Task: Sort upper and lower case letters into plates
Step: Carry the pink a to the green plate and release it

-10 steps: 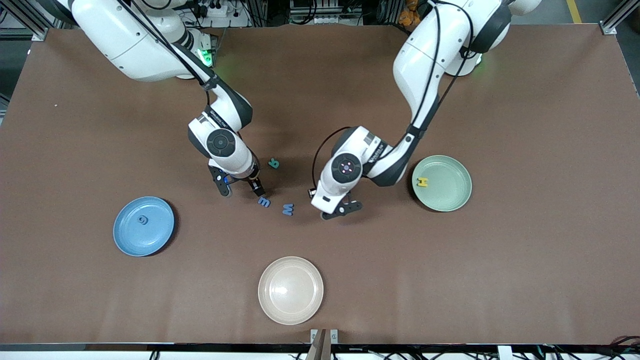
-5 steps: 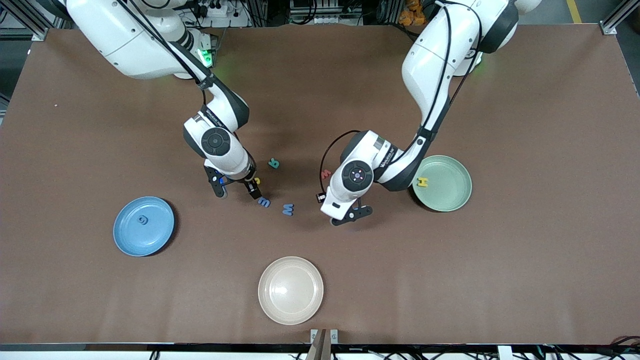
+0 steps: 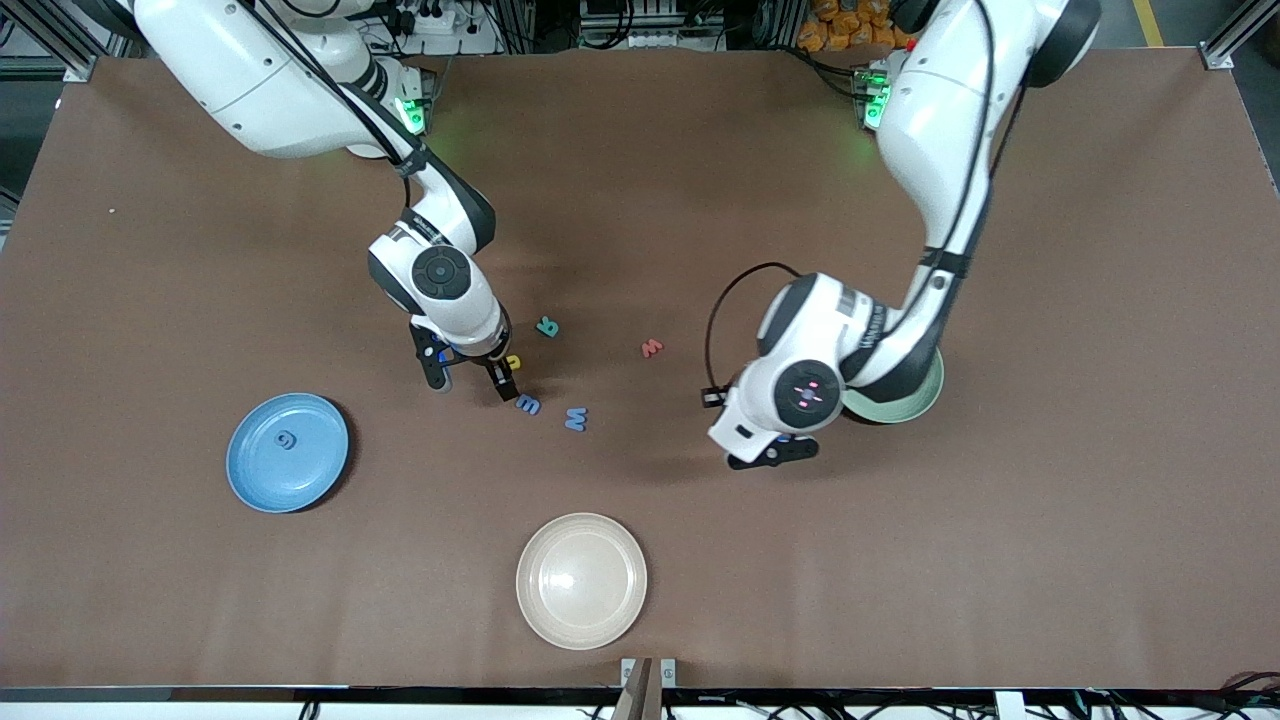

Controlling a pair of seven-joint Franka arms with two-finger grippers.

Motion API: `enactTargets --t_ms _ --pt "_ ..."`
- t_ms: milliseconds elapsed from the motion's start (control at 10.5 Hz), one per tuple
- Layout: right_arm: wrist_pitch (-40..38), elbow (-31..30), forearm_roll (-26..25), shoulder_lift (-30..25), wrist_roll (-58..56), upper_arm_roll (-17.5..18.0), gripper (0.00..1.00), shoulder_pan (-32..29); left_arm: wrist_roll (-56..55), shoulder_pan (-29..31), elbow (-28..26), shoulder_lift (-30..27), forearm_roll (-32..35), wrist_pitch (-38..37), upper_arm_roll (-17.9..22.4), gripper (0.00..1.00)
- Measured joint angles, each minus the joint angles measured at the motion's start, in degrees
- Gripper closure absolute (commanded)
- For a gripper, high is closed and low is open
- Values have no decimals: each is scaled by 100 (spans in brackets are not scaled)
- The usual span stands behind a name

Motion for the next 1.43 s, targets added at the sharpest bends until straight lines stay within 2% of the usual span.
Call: enactTargets --t_ms 190,286,476,571,667,762,857,1238,1333,1429 --pt "19 -10 -10 2 57 18 0 8 1286 461 -117 -329 409 -937 18 68" --pt "46 -14 -12 5 90 51 0 13 1789 693 -380 -555 641 -1119 23 68" --pt "59 -30 -18 12 145 91 0 22 2516 1159 -1282 -1018 979 -890 20 68" --pt "63 -41 -20 14 156 94 0 22 2807 1339 -1774 -1140 1010 -346 21 66" --pt "66 -51 -22 23 166 96 0 23 2990 1485 -2299 -1192 1015 300 20 52" --pt "76 -61 -26 35 178 96 0 23 3106 1586 -2714 -1199 1015 760 20 13" --pt "94 -66 -29 43 186 96 0 22 3134 1616 -2931 -1202 1015 943 16 0" --pt "114 -71 -40 55 199 95 0 22 2704 1531 -2993 -1346 1011 981 -136 0" --pt "114 -73 -41 59 201 95 0 22 2178 1484 -2946 -1400 1007 999 -367 0" --pt "115 -73 -44 61 202 95 9 22 1451 1418 -2813 -1420 1007 1023 -740 0"
